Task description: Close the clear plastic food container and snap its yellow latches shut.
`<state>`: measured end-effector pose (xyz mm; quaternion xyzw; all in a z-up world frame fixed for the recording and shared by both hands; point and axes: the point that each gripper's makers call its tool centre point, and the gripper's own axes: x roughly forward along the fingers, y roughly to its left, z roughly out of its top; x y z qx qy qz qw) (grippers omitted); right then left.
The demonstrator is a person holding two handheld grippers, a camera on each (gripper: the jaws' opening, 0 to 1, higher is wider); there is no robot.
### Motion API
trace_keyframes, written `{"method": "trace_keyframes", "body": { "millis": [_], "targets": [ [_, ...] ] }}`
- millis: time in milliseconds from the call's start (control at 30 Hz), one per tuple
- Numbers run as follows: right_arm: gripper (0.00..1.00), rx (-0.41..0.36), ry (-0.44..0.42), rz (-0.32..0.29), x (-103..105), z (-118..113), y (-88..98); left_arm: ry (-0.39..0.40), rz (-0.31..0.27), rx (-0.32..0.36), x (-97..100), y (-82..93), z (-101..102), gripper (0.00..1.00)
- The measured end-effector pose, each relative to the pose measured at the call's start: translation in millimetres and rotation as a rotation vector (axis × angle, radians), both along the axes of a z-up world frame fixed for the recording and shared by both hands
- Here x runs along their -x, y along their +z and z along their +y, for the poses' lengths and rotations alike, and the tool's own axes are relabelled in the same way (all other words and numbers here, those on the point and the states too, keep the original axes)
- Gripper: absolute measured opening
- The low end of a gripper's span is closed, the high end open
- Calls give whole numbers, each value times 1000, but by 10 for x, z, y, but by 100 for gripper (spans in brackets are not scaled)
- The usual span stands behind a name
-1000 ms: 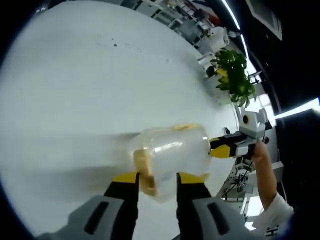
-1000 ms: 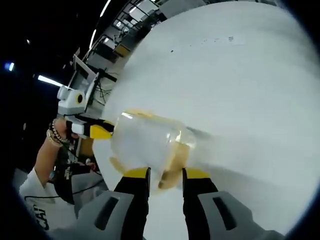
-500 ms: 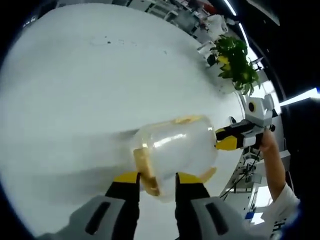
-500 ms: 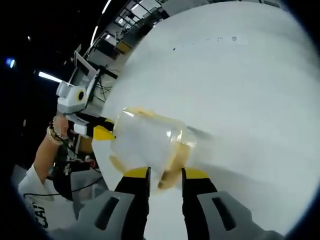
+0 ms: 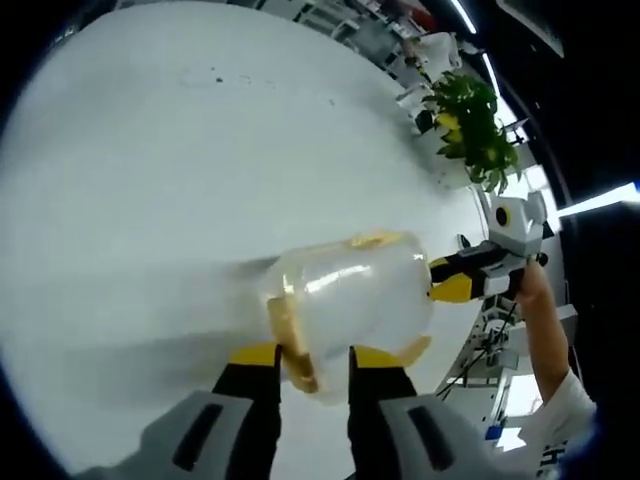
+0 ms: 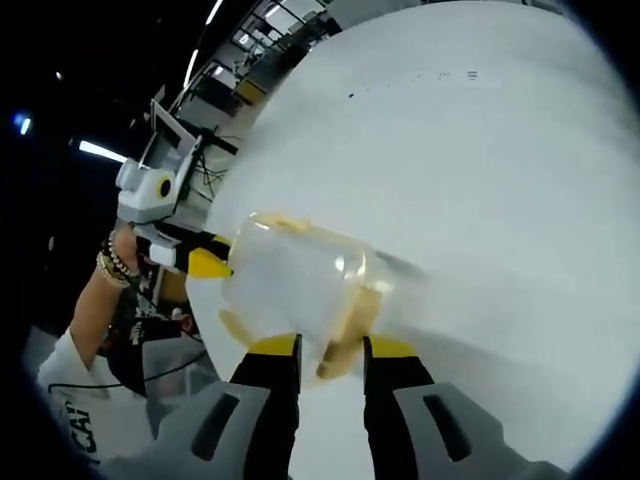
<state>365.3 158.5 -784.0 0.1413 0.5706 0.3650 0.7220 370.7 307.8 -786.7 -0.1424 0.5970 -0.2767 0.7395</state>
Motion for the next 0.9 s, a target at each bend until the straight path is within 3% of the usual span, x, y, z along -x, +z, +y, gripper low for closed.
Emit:
{"method": "trace_keyframes", "body": {
  "millis": [100, 133, 200, 433, 467, 500, 900],
  "targets": [
    [20, 3, 5, 2, -1, 2, -4, 14, 12, 12, -8, -9, 3, 17],
    [20, 1, 6, 3, -1, 6, -2, 36, 33, 77, 5, 23, -104, 15],
    [20, 1, 5, 4, 3, -3, -5, 37, 20, 41, -23, -13, -39, 15],
    [20, -1, 7, 8, 13, -3, -7, 26, 21, 39, -12, -16, -51, 16],
    [20, -76, 10, 9, -2, 105, 48, 26, 22, 40, -9, -16, -48, 16],
    [20, -28, -38, 36, -46, 22, 18, 32, 24, 45, 1, -20, -46, 16],
    [20, -24, -5, 16, -74, 13, 93, 27, 23, 50, 43, -9, 4, 16]
  ]
}}
